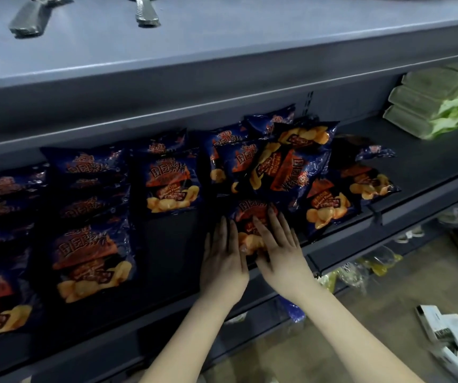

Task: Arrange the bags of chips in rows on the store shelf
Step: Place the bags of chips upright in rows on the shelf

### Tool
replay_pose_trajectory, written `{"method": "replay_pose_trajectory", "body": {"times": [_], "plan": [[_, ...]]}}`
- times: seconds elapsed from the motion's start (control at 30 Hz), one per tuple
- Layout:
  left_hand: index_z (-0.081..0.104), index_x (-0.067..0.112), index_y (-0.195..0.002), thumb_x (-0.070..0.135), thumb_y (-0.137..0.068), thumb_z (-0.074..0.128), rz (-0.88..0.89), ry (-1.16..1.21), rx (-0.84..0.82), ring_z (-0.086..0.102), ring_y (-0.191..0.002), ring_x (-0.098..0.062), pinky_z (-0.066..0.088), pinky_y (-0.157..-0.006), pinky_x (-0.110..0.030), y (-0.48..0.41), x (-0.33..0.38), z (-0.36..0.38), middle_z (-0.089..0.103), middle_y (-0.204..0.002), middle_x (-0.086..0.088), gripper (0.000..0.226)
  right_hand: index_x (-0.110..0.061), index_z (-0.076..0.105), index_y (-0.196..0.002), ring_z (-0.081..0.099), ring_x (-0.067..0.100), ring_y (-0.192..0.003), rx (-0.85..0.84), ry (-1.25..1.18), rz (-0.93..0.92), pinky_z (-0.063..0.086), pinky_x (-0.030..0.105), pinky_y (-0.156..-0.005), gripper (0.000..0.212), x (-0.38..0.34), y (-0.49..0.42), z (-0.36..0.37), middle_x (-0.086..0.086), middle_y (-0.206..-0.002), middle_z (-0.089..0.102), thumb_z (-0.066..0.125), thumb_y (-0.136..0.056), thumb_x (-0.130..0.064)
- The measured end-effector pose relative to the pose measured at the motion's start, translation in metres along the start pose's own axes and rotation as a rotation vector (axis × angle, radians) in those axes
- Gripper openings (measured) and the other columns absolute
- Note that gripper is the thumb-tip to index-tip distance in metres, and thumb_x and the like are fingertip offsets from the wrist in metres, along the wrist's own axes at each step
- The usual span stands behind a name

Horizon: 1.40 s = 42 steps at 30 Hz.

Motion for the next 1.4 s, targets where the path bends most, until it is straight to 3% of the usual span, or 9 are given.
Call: {"method": "replay_pose_trajectory", "body": {"times": [0.13,0.3,0.47,0.57,0.67,0.8,1.03,1.2,1.4], "plan": [[0.004,0.01,-0.15,0.038,-0.088,-0.002,-0.062,0.029,-0.049,0.0,-0.145,-0.023,-0.011,-0.114,-0.031,0.0,0.0,-0.001,0.001,-0.158,-0.012,0.067,-0.03,0.021,-0.147,-0.006,0.019,-0.143,-0.005,-0.018,-0.016,0.002,0.036,-0.116,0.067,0.0,-0.001,-0.002,-0.002,-0.155,0.0,0.032,-0.081,-0.038],[0.026,0.023,-0.143,0.031,-0.097,0.042,-0.195,0.549,-0.001,0.032,-0.132,-0.018,0.03,-0.105,-0.031,0.006,-0.001,-0.021,0.033,-0.144,0.0,0.049,-0.034,0.024,-0.144,-0.001,0.012,-0.144,-0.081,-0.228,-0.019,0.011,0.034,-0.118,0.069,-0.001,-0.006,-0.011,-0.009,-0.153,0.004,0.053,-0.084,-0.02],[0.036,0.022,-0.137,0.038,-0.084,0.064,-0.445,1.009,0.234,0.053,-0.108,-0.003,0.044,-0.083,-0.012,0.008,-0.031,-0.052,0.052,-0.127,0.006,0.062,-0.046,0.036,-0.129,0.021,-0.001,-0.139,-0.153,-0.513,-0.098,0.023,0.002,-0.101,0.062,-0.025,-0.008,-0.008,-0.008,-0.153,0.023,0.059,-0.086,-0.008],[0.048,0.027,-0.13,0.047,-0.067,0.077,-0.468,1.087,0.178,0.059,-0.109,-0.01,0.049,-0.095,-0.035,0.009,-0.056,-0.063,0.061,-0.122,0.005,0.072,-0.046,0.045,-0.124,0.025,-0.004,-0.137,-0.192,-0.664,-0.139,0.027,0.006,-0.103,0.057,-0.041,-0.007,-0.001,-0.013,-0.148,0.03,0.059,-0.086,-0.006],[0.056,0.036,-0.115,0.021,-0.073,0.076,-0.449,1.178,0.169,0.063,-0.102,-0.008,0.048,-0.092,-0.032,0.017,-0.072,-0.074,0.066,-0.109,0.01,0.048,-0.035,0.05,-0.125,0.033,-0.001,-0.134,-0.153,-0.951,-0.1,0.035,0.015,-0.104,0.051,-0.052,-0.012,-0.003,-0.012,-0.144,0.038,0.055,-0.087,-0.001],[0.046,0.032,-0.126,-0.002,-0.08,0.066,-0.434,1.254,0.258,0.059,-0.097,0.006,0.048,-0.083,-0.018,0.031,-0.082,-0.084,0.06,-0.11,0.017,0.061,-0.037,0.045,-0.121,0.053,-0.008,-0.113,-0.127,-1.191,0.058,0.045,0.014,-0.089,0.045,-0.059,-0.031,-0.011,-0.018,-0.124,0.054,0.059,-0.088,-0.009],[0.039,0.03,-0.131,-0.002,-0.083,0.062,-0.291,1.196,0.258,0.053,-0.107,0.013,0.045,-0.083,-0.007,0.032,-0.081,-0.094,0.053,-0.122,0.018,0.062,-0.021,0.056,-0.121,0.06,0.016,-0.114,-0.292,-1.382,0.06,0.05,0.027,-0.091,0.07,-0.071,-0.061,-0.005,0.002,-0.118,0.067,0.085,-0.06,-0.037],[0.032,0.027,-0.141,0.003,-0.089,0.057,-0.329,1.057,0.256,0.044,-0.11,0.014,0.035,-0.094,-0.009,0.015,-0.078,-0.098,0.045,-0.125,0.02,0.062,-0.022,0.061,-0.107,0.064,0.013,-0.103,-0.187,-1.343,0.092,0.049,0.029,-0.087,0.036,-0.074,-0.08,-0.002,-0.002,-0.104,0.071,0.067,-0.077,-0.002],[0.021,0.019,-0.148,0.017,-0.093,0.053,-0.36,0.652,0.374,0.025,-0.139,-0.011,0.021,-0.112,-0.023,0.004,-0.072,-0.088,0.027,-0.152,0.003,0.064,-0.011,0.05,-0.128,0.061,0.017,-0.106,-0.111,-1.302,0.247,0.049,0.033,-0.09,0.047,-0.073,-0.108,0.009,0.005,-0.115,0.064,0.059,-0.085,0.007]]}}
Point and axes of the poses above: each hand's wrist, its own y-axis away from the middle knuckle, its own z-axis out of the palm, x = y × z, the point moved 3 cm from there along -y, towards the middle knuckle
